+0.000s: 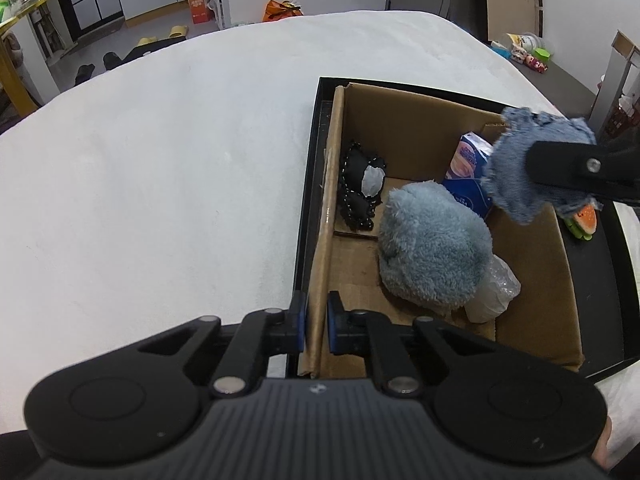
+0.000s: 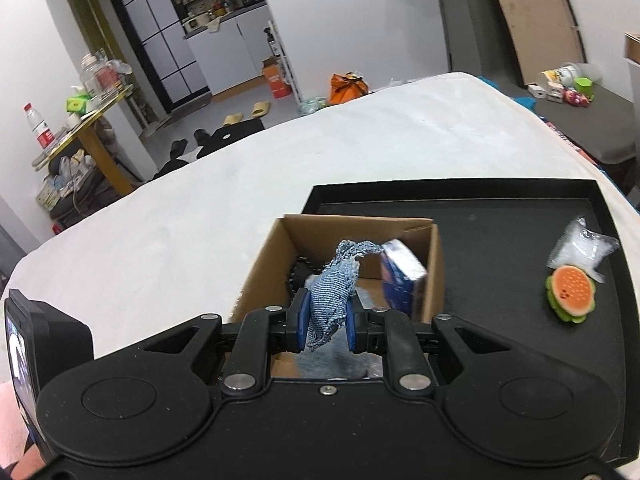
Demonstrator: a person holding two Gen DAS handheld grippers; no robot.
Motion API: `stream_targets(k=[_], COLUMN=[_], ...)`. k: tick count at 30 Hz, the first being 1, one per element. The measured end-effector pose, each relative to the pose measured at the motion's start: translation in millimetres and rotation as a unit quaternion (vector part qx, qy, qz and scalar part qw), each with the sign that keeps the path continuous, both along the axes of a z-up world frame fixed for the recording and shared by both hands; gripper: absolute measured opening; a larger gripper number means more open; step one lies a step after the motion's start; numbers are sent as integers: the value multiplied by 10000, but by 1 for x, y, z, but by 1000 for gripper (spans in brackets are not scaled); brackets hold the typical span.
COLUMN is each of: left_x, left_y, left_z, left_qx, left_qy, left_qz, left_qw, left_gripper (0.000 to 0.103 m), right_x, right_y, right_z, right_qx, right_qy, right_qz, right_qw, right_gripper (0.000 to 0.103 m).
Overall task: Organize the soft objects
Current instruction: 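Carry the denim bunny into the box and open the right gripper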
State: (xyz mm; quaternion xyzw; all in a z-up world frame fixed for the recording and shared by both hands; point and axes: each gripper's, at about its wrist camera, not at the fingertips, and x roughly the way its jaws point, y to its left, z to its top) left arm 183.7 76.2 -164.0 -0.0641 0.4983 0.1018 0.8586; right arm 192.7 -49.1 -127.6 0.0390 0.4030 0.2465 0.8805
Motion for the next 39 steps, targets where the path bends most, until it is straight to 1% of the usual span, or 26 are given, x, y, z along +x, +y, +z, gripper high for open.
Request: stream_targets(k=[9,10,12,13,14,21,30,31,32,33,36,39], left_x=[-1,-1,-2,-2,-1,-1,1,1,1,2,2,3], left_y=[8,9,11,12,12,13,9,9,8,7,4,3], left_z=[0,0,0,-1,-1,-1,0,0,1,1,1,4], left_qx=[-199,-211,-244,-257,-251,-266,-186,-179,-168,-148,-72,-35], left_qy=[-35,-35,-40,-42,-42,-44,5,6,2,5,22,33], left_qz=[19,16,7,5,0,9,24,24,21,20,27,59], left_qw=[9998,9998,9997,9997,9997,9996,9998,9998,9999,9999,10000,10000], left_gripper=[10,10,10,10,10,10,11,11,11,12,14,14], right_x=[5,5,6,8,8,6,7,8,8,7,8,10], right_y=[27,30,33,34,33,18,-11,-14,-17,-21,-28,-39], right_z=[4,5,3,2,1,-3,-3,-3,-3,-4,-7,-8], right_qx=[78,92,118,177,214,24,-185,-215,-229,-236,-264,-286], right_qy=[-10,4,39,99,147,223,154,147,139,122,134,112], right_qz=[233,256,326,389,397,204,77,63,41,9,-34,-46], right_qw=[9997,9996,9994,9990,9989,9995,9997,9996,9996,9996,9996,9995], right_gripper=[20,24,27,33,34,34,34,36,43,45,45,50])
